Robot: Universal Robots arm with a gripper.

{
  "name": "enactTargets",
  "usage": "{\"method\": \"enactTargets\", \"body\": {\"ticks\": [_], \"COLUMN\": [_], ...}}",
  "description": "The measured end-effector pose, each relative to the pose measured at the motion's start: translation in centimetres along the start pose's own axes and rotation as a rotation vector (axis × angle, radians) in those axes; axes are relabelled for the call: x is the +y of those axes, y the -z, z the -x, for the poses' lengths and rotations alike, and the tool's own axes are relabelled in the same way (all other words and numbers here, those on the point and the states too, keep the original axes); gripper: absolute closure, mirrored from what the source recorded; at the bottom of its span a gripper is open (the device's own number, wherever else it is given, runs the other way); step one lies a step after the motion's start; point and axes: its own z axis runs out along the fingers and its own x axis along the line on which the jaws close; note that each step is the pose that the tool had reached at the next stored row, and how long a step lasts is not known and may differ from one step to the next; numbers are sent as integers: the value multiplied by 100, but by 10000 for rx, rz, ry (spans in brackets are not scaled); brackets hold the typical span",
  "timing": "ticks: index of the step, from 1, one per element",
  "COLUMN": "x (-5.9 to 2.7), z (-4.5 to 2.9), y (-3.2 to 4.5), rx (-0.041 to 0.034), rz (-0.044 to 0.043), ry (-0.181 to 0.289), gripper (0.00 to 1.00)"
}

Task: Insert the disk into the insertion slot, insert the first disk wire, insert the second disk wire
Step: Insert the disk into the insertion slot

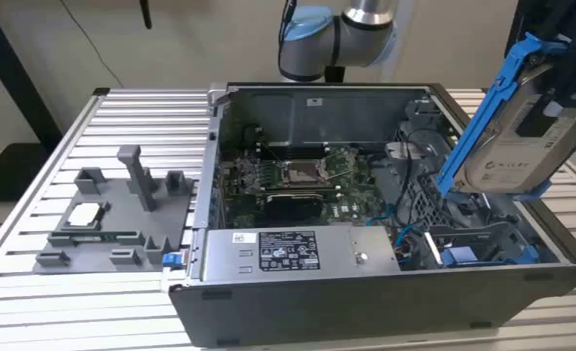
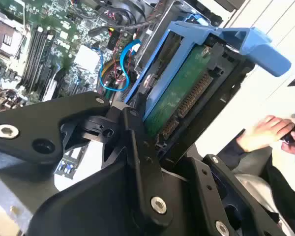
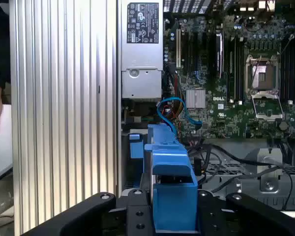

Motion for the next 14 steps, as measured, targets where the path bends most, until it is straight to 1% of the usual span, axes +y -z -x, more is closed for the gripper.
{"method": "enactTargets", "body": {"ticks": [8,14], "x": [0,0], "z": [1,64], "y": [0,-18], "rx": [0,-2], "rz": [0,-1], "ry": [0,0], "gripper": [68,68]}}
